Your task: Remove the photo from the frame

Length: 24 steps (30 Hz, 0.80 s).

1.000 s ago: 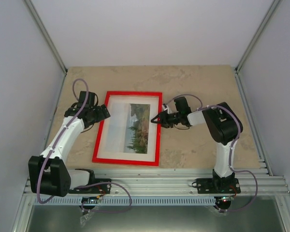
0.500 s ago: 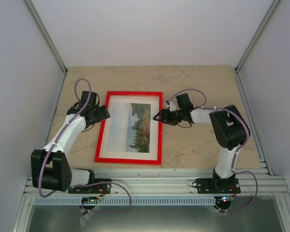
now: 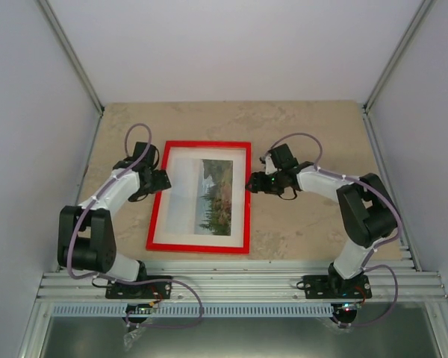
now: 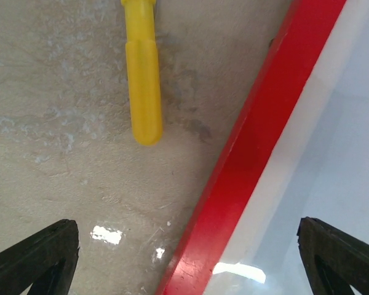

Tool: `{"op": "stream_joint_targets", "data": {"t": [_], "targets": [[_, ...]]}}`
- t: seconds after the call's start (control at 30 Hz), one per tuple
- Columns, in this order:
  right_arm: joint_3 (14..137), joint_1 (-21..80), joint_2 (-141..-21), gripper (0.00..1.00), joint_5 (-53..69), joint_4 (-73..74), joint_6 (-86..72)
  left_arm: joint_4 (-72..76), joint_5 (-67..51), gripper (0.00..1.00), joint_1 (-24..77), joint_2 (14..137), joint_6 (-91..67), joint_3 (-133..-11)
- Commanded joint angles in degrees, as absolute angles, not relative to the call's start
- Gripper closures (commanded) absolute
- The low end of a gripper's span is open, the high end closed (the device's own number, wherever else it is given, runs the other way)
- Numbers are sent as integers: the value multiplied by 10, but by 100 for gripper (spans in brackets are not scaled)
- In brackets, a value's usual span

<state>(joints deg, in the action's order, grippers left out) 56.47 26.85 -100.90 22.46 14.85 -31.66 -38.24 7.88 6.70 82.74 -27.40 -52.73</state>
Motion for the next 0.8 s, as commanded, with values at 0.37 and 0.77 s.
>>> {"op": "stream_joint_targets", "data": {"t": [0.37, 0.77], "targets": [[655, 390, -1045, 34, 5, 251, -297, -395, 101, 4, 67, 900, -249, -542], [660, 397, -1085, 59, -50, 237, -293, -397, 91, 7, 67, 928, -243, -546]]}}
